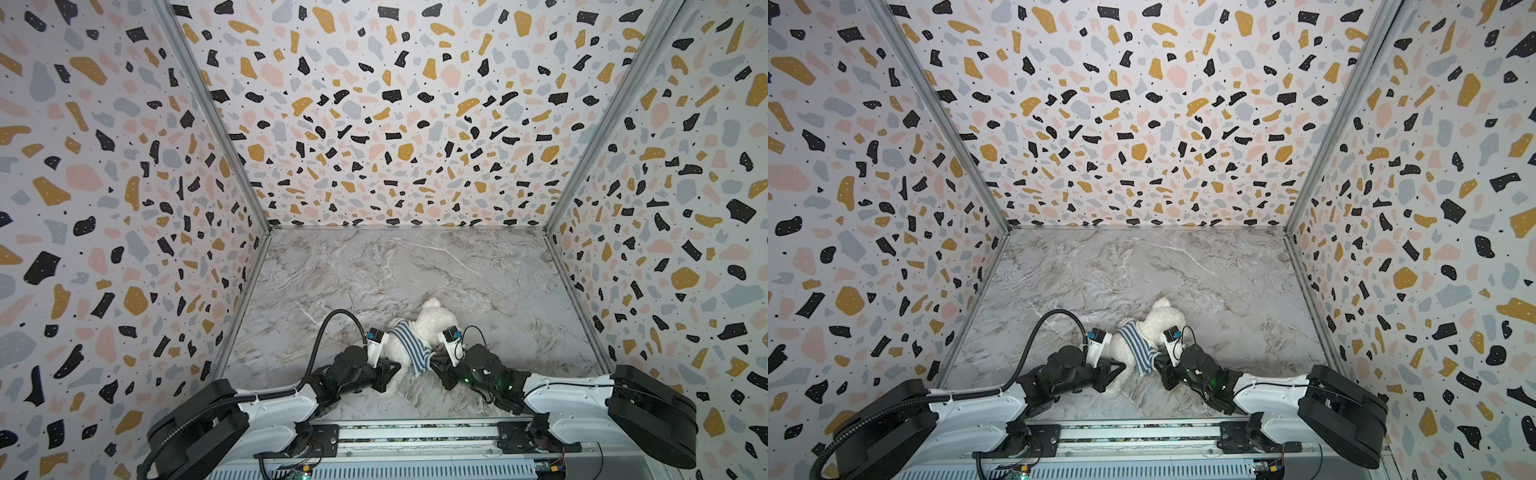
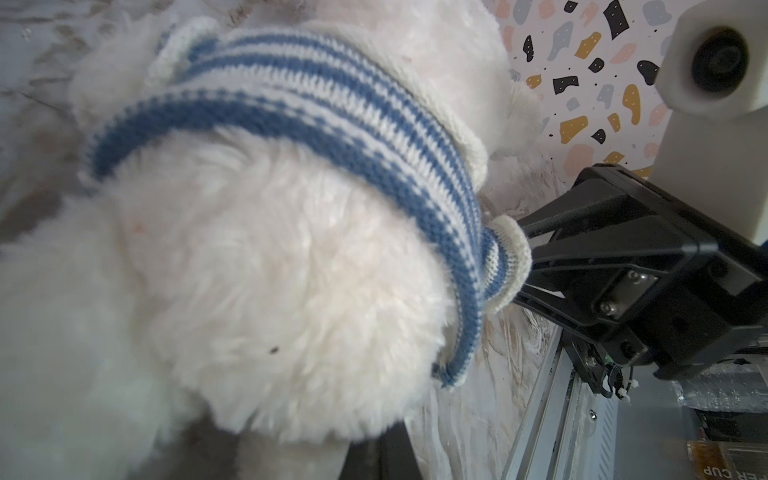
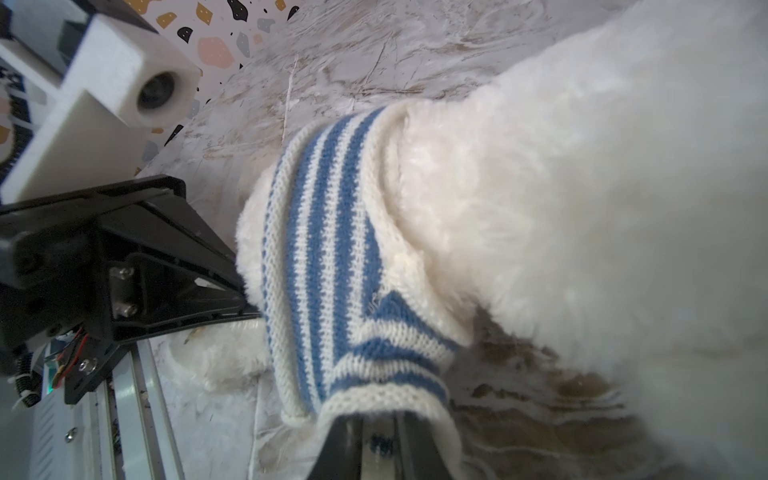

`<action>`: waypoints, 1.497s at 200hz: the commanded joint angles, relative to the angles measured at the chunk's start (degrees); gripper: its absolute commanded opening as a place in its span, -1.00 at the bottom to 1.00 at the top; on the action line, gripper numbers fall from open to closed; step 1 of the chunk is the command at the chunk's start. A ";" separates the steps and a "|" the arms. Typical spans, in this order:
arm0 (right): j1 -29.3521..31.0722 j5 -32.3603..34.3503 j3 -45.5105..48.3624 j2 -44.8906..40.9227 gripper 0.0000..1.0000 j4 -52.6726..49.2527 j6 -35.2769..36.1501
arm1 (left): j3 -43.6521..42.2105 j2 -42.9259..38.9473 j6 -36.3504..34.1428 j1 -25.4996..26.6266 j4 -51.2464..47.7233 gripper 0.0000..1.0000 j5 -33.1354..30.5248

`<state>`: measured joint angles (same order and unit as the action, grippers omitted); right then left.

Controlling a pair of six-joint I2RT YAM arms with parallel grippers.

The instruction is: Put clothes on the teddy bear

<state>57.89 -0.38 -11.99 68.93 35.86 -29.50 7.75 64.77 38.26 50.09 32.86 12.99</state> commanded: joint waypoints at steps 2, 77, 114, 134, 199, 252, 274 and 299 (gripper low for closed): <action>0.22 0.30 -0.67 1.16 -0.74 1.45 0.26 | 0.90 -0.24 -0.73 0.54 2.20 -1.00 1.24; -0.91 -1.84 -2.55 7.28 -0.41 5.17 -1.58 | 1.61 1.66 -0.82 1.86 3.98 -1.00 2.69; -1.64 -5.39 -4.28 10.68 -0.33 8.00 -1.32 | 2.87 5.64 -0.74 3.93 5.66 -1.00 1.80; -2.23 -7.11 -5.63 13.03 -0.31 8.66 -0.85 | 2.80 7.66 -0.21 4.56 7.82 -1.00 2.07; -6.41 -13.36 -6.60 20.28 -0.39 13.42 1.39 | 2.10 8.47 -0.27 4.87 11.70 -1.00 5.49; -7.73 -17.51 -8.90 23.50 -0.46 12.11 4.82 | 1.48 9.15 -0.29 4.86 12.88 -1.00 6.33; -9.00 -18.68 -8.78 24.81 -0.62 12.78 5.23 | 1.30 11.02 0.26 4.85 15.10 -1.00 7.57; -9.59 -18.84 -8.78 24.86 -0.82 12.80 5.59 | 1.08 12.03 0.82 4.86 16.62 -1.00 7.88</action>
<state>48.69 -17.52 -19.57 93.62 48.56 -25.30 9.37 76.01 38.65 54.39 43.77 17.54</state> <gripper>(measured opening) 0.121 0.048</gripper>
